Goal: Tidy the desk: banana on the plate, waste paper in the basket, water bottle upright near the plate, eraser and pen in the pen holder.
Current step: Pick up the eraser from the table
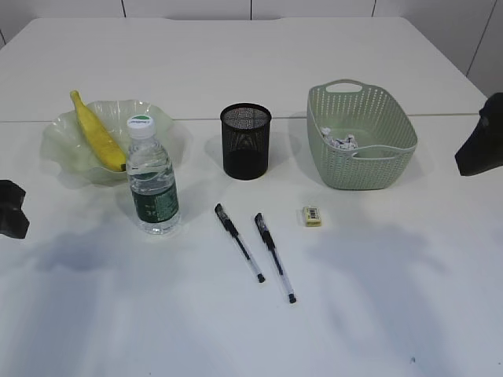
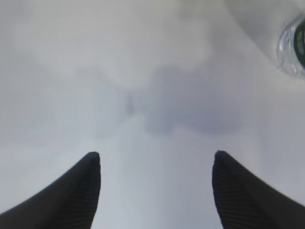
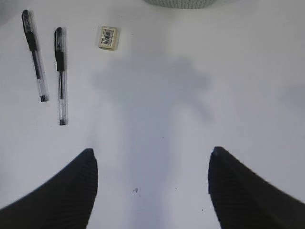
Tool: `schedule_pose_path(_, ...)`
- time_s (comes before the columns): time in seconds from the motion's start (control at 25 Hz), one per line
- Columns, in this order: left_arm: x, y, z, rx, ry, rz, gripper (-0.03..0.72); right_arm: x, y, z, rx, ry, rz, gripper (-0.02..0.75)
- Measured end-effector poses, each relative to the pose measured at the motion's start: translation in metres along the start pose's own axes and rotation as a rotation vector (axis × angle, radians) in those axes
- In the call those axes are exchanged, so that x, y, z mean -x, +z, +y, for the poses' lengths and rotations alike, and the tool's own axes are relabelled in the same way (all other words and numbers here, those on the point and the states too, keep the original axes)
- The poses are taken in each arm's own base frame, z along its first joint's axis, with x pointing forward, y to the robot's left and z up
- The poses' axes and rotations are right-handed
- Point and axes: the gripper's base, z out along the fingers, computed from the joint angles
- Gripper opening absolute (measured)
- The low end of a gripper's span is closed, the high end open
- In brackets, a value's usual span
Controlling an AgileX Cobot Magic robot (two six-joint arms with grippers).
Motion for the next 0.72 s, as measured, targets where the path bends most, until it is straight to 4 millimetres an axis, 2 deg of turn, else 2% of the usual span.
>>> schedule_pose_path(0.24, -0.005, -0.012, -0.001, 0.006, 0.092, 0.199, 0.517, 0.004, 0.014, 0.004, 0.056, 0.041, 0.035, 0.536)
schedule_pose_path(0.32, -0.009, -0.013, -0.001, 0.008, 0.101, 0.240, 0.517, 0.011, 0.016, 0.006, 0.078, 0.056, 0.034, 0.536)
schedule_pose_path(0.52, -0.011, -0.014, -0.002, -0.005, 0.085, 0.262, 0.510, 0.039, 0.019, 0.008, 0.097, 0.061, 0.016, 0.536)
schedule_pose_path(0.56, -0.011, -0.014, -0.003, -0.012, 0.078, 0.263, 0.529, 0.046, 0.018, 0.008, 0.100, 0.060, 0.014, 0.536)
schedule_pose_path(0.72, -0.011, -0.014, -0.006, -0.040, 0.048, 0.260, 0.512, 0.070, 0.032, 0.013, 0.109, 0.044, 0.043, 0.536)
